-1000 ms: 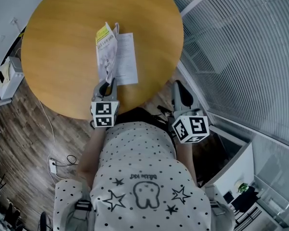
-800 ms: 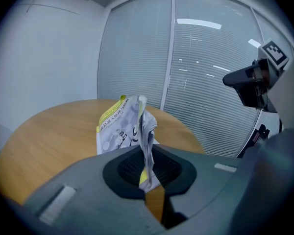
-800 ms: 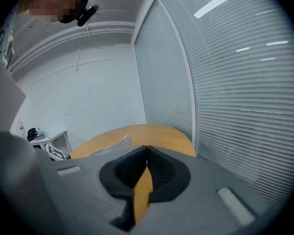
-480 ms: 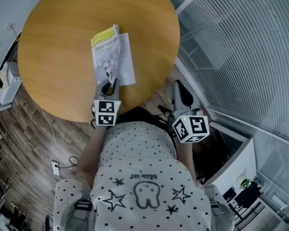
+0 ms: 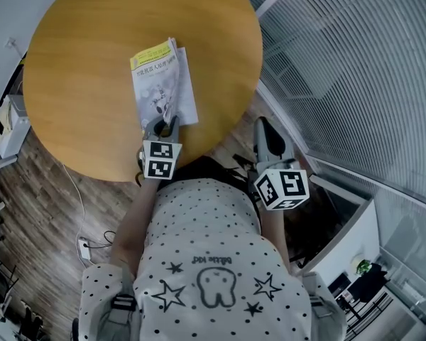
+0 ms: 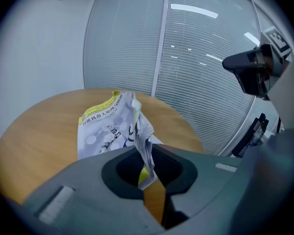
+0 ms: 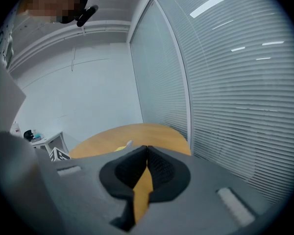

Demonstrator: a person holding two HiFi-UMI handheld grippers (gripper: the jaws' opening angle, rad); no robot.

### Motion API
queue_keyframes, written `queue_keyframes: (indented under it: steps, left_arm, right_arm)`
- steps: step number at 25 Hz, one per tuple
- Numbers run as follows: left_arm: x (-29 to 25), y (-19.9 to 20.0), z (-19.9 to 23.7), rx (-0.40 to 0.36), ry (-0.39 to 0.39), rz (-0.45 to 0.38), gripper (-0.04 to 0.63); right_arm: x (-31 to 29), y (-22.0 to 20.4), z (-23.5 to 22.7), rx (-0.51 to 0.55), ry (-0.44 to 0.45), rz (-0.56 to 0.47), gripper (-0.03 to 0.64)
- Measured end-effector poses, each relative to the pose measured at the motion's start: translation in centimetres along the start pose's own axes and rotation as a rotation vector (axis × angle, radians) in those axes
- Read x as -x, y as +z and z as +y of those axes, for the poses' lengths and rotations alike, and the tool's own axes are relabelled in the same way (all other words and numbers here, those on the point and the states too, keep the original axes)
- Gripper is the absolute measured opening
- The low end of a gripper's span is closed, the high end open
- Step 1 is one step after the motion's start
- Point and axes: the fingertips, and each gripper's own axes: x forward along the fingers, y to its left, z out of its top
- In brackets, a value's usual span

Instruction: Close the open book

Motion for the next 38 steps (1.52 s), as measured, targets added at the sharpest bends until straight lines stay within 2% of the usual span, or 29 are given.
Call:
queue_keyframes:
  steps: [10, 17, 26, 38]
  left_arm:
    - [-1.7, -1.6, -0.2, 0.003, -0.038, 0.065, 0.066]
    - [-2.3, -1.9, -0.3, -0.005, -0.035, 0.059, 0.072]
    - [-3.1, -2.4, -0.6, -0.019, -0.042, 0.094, 0.089]
    - [-2.9, -2.3, -0.3, 0.02, -0.066, 0.089, 0.106]
  right_arm:
    - [-0.2, -0.1, 0.2, -0.002, 0.0, 0.004, 0.005]
    - [-0.4, -0.3, 0.4, 0.002, 0.007, 0.008, 0.005]
    - [-0.9, -0.2, 1.3, 0.006, 0.03, 0.012, 0.005]
    - [-1.1, 0.0, 1.8, 0.016, 0.032, 0.008, 0.005]
